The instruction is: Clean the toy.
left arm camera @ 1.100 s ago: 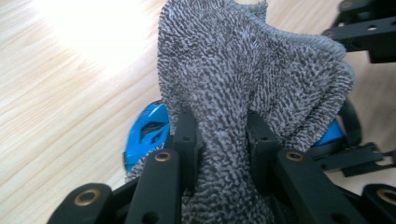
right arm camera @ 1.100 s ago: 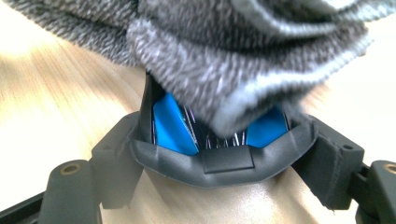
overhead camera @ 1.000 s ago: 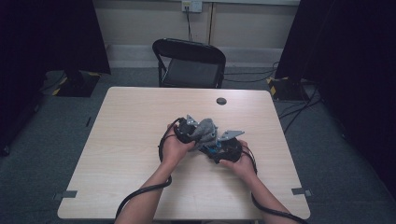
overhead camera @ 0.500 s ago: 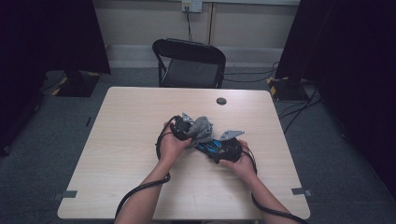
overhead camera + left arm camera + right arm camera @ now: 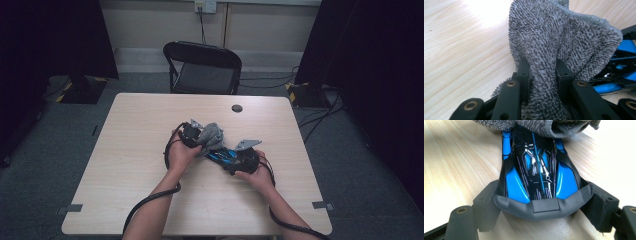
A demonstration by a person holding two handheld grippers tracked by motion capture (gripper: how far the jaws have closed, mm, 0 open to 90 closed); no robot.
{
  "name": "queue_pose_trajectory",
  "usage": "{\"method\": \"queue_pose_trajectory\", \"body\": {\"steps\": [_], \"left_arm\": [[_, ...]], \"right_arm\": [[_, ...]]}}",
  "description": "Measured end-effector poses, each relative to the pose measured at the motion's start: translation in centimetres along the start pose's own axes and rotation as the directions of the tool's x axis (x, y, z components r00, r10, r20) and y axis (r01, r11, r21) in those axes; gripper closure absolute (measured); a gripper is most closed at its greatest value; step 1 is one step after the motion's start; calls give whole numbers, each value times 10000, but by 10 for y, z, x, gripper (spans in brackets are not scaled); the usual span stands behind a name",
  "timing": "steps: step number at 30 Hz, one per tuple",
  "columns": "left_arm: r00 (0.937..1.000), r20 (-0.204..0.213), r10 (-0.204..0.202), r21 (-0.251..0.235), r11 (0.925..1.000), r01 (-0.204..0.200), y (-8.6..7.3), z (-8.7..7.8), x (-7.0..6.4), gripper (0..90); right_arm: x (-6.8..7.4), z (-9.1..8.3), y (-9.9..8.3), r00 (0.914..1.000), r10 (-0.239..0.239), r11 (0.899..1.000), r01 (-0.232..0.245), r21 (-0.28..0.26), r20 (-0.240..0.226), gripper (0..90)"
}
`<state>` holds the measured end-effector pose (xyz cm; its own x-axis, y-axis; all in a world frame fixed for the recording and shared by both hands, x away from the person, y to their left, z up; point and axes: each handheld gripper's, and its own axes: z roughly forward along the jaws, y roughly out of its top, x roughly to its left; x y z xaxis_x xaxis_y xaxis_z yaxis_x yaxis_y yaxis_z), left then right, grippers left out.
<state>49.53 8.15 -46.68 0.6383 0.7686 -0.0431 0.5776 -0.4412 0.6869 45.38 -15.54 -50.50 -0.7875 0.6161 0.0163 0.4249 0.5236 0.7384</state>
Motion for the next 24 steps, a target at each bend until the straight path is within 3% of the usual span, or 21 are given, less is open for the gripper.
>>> {"method": "queue_pose_trajectory", "body": {"steps": [24], "left_arm": [[9962,-520,-692,175,9974,702,-11,2,28,709]], "right_arm": [[0,0,0,10000,-1,10000,1,-2,0,238]]}}
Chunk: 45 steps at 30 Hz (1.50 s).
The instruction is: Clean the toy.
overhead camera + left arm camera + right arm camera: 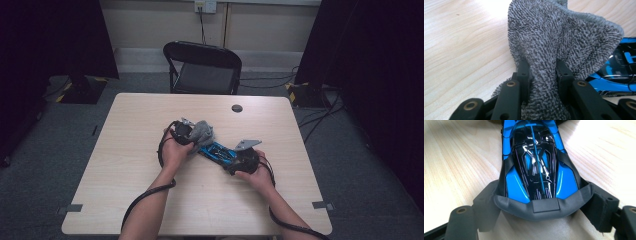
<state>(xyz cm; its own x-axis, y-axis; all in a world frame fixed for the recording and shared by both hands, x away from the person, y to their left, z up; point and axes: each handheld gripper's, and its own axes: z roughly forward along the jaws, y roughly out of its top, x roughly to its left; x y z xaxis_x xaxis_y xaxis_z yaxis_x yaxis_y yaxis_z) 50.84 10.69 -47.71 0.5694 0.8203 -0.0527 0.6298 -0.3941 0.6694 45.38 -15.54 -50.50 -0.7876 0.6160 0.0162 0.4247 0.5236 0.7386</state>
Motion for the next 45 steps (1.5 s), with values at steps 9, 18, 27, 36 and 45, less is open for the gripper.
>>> {"method": "queue_pose_trajectory", "body": {"steps": [9,18,27,36,45], "left_arm": [[9999,-152,-8,125,9999,10,-1,1,4,709],[9988,-481,-81,123,9999,87,-7,-3,13,708],[9967,-722,-366,85,9993,373,-18,-23,30,709],[9970,-697,-349,-87,9994,344,-32,-51,41,709],[9992,-150,-363,-422,9985,357,-47,-66,32,709]], "right_arm": [[0,0,0,10000,-1,10000,1,0,1,237],[0,0,0,10000,1,10000,-1,-1,1,237],[0,0,0,10000,5,10000,-5,3,-1,237],[0,0,0,10000,11,10000,-11,-4,-3,235],[-1,-1,-1,10000,-26,10000,26,14,-43,226]]}}
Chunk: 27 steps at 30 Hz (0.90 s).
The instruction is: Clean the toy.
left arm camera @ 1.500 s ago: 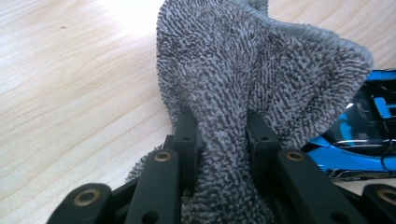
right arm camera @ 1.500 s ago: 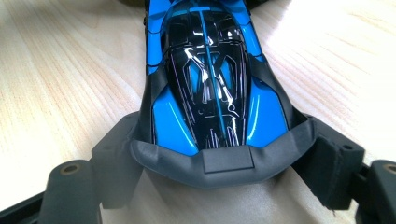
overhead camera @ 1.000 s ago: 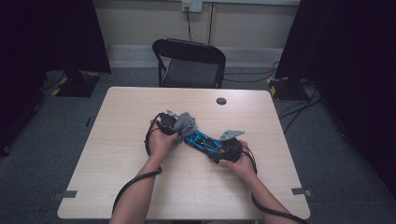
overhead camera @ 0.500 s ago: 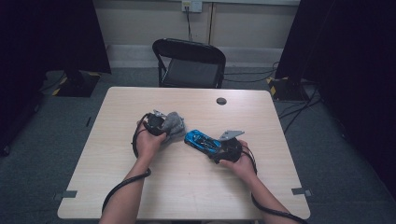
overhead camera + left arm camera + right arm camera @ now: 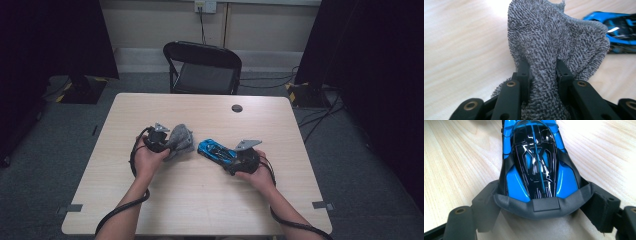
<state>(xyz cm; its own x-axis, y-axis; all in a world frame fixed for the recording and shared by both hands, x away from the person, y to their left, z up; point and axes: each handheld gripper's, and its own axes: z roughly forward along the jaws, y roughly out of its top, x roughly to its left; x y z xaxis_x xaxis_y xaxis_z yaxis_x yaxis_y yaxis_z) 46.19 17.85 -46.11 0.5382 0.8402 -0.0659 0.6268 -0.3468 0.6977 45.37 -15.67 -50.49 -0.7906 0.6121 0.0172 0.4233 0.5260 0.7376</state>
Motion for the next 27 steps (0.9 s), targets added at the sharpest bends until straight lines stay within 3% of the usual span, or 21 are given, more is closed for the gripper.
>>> {"method": "queue_pose_trajectory", "body": {"steps": [8,20,25,27], "left_arm": [[9995,310,2,-276,9996,7,-6,-13,-7,709],[9990,432,128,-349,9993,-113,-14,-27,-9,709],[9979,608,233,-462,9987,-205,-15,-31,-14,709],[9972,685,297,-459,9986,-266,-16,-32,-16,709]], "right_arm": [[-2,-2,1,9996,206,9997,-203,127,-192,196],[-1,-19,15,9995,-137,9994,146,310,-288,181],[-4,-27,26,9993,-10,10000,9,-33,-363,181],[-5,-29,31,9982,271,9992,-285,-268,-535,186]]}}
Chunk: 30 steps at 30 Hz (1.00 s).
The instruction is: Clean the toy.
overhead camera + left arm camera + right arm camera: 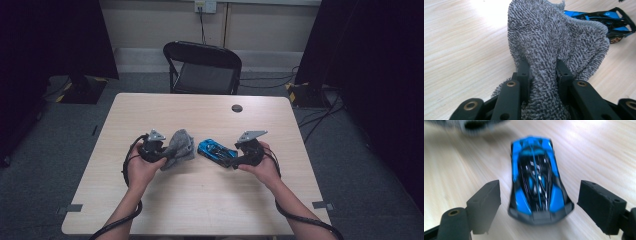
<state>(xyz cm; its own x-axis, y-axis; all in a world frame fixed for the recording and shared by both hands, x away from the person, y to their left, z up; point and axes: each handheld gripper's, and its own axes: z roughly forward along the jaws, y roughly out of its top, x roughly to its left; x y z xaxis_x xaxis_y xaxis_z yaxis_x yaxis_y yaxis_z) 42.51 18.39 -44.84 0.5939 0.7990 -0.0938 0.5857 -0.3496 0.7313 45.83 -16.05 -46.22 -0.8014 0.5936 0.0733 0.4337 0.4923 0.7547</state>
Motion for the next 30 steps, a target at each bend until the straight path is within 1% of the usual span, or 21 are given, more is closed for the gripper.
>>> {"method": "queue_pose_trajectory", "body": {"steps": [1,3,5,7,8,9,11,13,14,15,17,18,19,20,22,26,28,29,30], "left_arm": [[10000,47,20,-8,10000,-20,0,0,-1,709],[10000,86,2,-73,10000,-1,-2,-1,-4,709],[9999,156,58,-83,9999,-57,-3,-1,-6,709],[9997,233,111,-85,9999,-109,-4,-2,-7,709],[9997,213,69,-155,9999,-66,-5,-1,-9,710],[9997,236,83,-189,9998,-79,-6,-1,-9,709],[9994,307,139,-94,9999,-136,-7,0,-10,709],[9994,248,225,-34,9997,-225,-8,0,-11,709],[9994,268,207,-103,9997,-204,-8,0,-12,709],[9994,262,232,-89,9997,-230,-8,-1,-12,709],[9994,263,203,-108,9997,-201,-8,-2,-12,709],[9993,233,280,-69,9996,-279,-8,-2,-11,709],[9994,263,232,-91,9997,-229,-8,-2,-12,709],[9994,231,254,-128,9996,-251,-9,-2,-12,709],[9994,247,239,-132,9996,-236,-9,-3,-12,709],[9993,232,304,-126,9995,-301,-9,-3,-13,709],[9992,221,348,-59,9994,-347,-9,-3,-13,709],[9991,290,302,-49,9995,-300,-9,-3,-14,709],[9990,298,345,-36,9994,-344,-10,-3,-14,709]], "right_arm": [[0,-1,3,9999,101,9998,-102,-142,-55,208],[0,0,9,9999,130,9995,-132,-299,-55,232],[-1,2,13,9999,-5,9993,0,-387,-122,295],[-1,6,16,9999,-83,9991,76,-422,-152,310],[-1,8,17,9998,-79,9991,71,-429,-189,318],[-1,10,19,9999,-31,9991,24,-430,-165,319],[0,15,20,9997,199,9984,-207,-535,-163,324],[-1,19,21,9996,275,9981,-279,-550,-74,331],[-1,21,21,9995,299,9979,-304,-566,-109,349],[-1,23,21,9995,273,9984,-282,-496,-184,350],[-1,28,21,9997,201,9989,-205,-416,-105,350],[0,30,21,9999,158,9990,-161,-420,-66,365],[1,32,22,10000,43,9992,-42,-398,4,375],[1,34,22,10000,-12,9993,10,-362,-36,395],[2,37,24,9999,-104,9995,103,-284,-36,403],[4,43,26,9995,-286,9996,286,-13,113,438],[5,46,26,9984,-493,9987,490,104,264,443],[5,47,26,9978,-554,9984,549,165,376,444],[5,48,25,9975,-578,9981,569,219,406,443]]}}
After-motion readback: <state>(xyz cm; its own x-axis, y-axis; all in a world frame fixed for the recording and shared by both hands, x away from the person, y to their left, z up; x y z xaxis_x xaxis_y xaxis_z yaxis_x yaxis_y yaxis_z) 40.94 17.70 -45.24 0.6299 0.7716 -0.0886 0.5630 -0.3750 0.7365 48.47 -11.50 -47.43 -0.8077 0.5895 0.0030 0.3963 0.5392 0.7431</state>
